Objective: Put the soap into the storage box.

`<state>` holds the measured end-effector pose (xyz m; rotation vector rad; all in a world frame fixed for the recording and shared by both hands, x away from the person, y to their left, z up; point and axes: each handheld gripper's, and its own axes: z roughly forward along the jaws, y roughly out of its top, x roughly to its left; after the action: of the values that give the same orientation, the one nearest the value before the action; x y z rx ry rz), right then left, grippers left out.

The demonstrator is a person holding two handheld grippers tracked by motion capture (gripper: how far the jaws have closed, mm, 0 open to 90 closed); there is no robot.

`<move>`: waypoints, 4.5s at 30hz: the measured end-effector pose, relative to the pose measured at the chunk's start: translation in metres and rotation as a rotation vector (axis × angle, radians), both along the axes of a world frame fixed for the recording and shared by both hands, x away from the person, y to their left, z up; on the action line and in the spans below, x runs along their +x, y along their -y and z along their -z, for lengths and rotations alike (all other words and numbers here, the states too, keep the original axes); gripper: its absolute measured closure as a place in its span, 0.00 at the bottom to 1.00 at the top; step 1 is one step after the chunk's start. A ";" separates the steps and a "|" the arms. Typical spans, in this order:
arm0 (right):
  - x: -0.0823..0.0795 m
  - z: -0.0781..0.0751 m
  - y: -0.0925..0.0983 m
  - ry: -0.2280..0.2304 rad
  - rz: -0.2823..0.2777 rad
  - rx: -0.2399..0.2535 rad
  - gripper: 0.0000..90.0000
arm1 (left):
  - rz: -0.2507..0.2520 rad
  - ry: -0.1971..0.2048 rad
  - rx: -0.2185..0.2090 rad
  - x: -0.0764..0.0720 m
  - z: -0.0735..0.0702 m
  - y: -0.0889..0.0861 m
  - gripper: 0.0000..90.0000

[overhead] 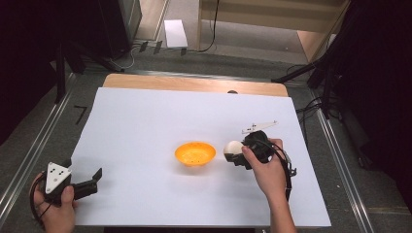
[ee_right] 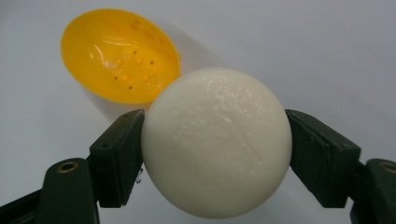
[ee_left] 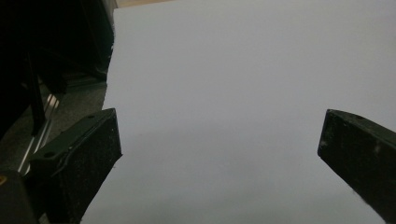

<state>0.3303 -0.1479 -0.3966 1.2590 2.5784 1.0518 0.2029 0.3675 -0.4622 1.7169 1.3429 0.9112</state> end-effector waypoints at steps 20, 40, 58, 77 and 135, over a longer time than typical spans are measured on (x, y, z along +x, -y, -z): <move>0.003 -0.005 -0.033 0.011 -0.060 0.003 0.28 | 0.002 0.001 0.001 0.000 0.000 0.000 0.00; 0.004 -0.008 -0.063 0.009 -0.106 0.003 0.28 | 0.003 0.000 0.002 0.000 0.000 0.000 0.00; 0.008 -0.003 -0.091 0.002 -0.145 -0.001 0.28 | 0.004 -0.001 0.000 0.000 0.000 0.000 0.00; 0.013 0.009 -0.105 -0.022 -0.129 -0.040 0.28 | 0.003 -0.003 -0.001 0.000 0.000 0.000 0.00; -0.014 0.021 -0.015 0.086 0.094 0.103 0.14 | 0.007 -0.001 0.004 0.000 0.000 0.001 0.00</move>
<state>0.3167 -0.1327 -0.4181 1.3120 2.4055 1.2056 0.2033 0.3663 -0.4626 1.7244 1.3359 0.9093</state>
